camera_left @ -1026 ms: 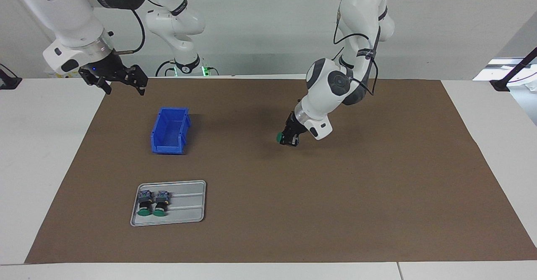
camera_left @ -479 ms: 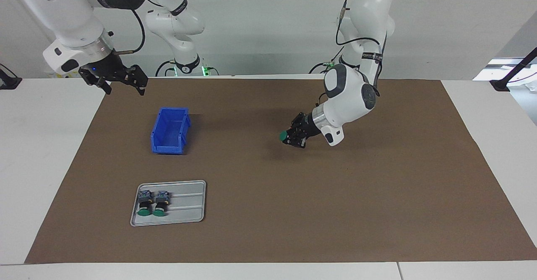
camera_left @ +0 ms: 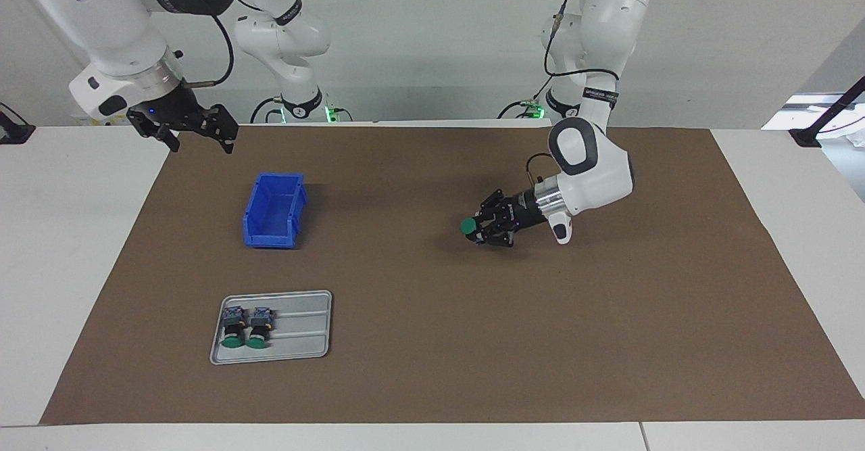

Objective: Place and press button with both arms
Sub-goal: 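Open the left gripper and lower it around the green button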

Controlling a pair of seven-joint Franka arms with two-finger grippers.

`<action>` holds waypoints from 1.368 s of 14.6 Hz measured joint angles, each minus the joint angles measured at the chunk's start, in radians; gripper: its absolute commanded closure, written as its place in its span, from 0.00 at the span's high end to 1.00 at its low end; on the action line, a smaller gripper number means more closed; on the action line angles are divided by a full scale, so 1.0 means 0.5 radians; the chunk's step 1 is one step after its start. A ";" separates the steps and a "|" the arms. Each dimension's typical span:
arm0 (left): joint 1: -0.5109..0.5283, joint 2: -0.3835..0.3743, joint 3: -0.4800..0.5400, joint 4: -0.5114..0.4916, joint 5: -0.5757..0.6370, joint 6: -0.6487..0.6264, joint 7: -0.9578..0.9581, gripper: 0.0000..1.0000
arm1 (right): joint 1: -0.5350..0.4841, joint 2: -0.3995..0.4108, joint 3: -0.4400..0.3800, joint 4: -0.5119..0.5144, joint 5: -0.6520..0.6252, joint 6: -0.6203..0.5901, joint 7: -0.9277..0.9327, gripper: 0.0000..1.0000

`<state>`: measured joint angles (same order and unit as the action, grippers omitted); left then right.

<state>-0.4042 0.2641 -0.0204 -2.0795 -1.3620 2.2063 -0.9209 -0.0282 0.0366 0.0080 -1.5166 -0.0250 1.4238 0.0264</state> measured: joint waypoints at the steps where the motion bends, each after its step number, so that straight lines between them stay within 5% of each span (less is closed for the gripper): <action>1: 0.015 0.000 0.000 -0.043 -0.121 0.000 0.120 0.20 | 0.000 0.000 0.000 0.000 0.000 0.000 0.000 1.00; 9: 0.019 0.001 -0.012 -0.290 -0.705 -0.016 0.752 0.21 | 0.000 0.000 0.000 0.000 0.000 0.000 0.000 1.00; 20: 0.005 0.054 -0.016 -0.304 -0.898 -0.013 0.770 0.26 | 0.000 0.000 0.000 0.000 0.000 0.000 0.000 1.00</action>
<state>-0.4015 0.2909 -0.0282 -2.2316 -1.8112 2.1995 -0.5358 -0.0280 0.0365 0.0081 -1.5166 -0.0250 1.4238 0.0263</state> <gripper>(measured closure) 0.665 0.000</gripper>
